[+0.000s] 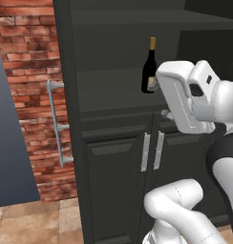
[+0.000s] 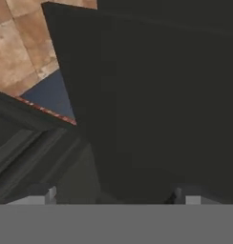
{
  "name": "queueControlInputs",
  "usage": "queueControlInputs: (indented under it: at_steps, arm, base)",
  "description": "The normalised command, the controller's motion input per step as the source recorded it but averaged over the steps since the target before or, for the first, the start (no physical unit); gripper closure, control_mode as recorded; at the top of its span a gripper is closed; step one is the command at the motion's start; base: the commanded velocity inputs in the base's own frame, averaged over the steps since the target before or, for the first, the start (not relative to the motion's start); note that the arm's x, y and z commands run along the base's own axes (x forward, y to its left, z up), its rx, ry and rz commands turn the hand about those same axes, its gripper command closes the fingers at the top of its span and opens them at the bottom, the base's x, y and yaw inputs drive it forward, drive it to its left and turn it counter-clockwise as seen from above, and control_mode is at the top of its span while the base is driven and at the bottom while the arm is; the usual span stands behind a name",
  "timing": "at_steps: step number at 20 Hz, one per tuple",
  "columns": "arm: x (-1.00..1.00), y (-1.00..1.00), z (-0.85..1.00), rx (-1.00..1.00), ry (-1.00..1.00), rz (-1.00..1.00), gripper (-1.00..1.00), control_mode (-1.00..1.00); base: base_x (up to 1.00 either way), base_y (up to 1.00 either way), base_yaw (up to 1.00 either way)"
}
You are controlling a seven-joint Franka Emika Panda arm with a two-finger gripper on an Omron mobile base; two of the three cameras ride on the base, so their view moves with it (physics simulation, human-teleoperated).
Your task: Open the cabinet directly in front. Then move the wine and the mug to the dining counter with the candle on it.
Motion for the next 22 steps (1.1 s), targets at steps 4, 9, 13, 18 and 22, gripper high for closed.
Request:
queueControlInputs:
  at_steps: [4, 9, 13, 18, 22]
  arm:
    - [0.44, -0.66, 0.0, 0.33, 0.09, -0.45, -1.0, -1.0]
    - [0.64, -0.44, 0.0, 0.41, 0.18, -0.41, -1.0, -1.0]
    - [0.56, -0.34, 0.0, 0.44, 0.3, -0.33, -1.0, -1.0]
    - [0.15, -0.46, 0.0, 0.44, 0.35, -0.34, -1.0, -1.0]
    - [0.0, -0.58, 0.0, 0.51, 0.22, -0.29, -1.0, -1.0]
  base:
    - [0.0, 0.0, 0.0]
    - [0.0, 0.0, 0.0]
    - [0.0, 0.0, 0.0]
    - [0.0, 0.0, 0.0]
    - [0.0, 0.0, 0.0]
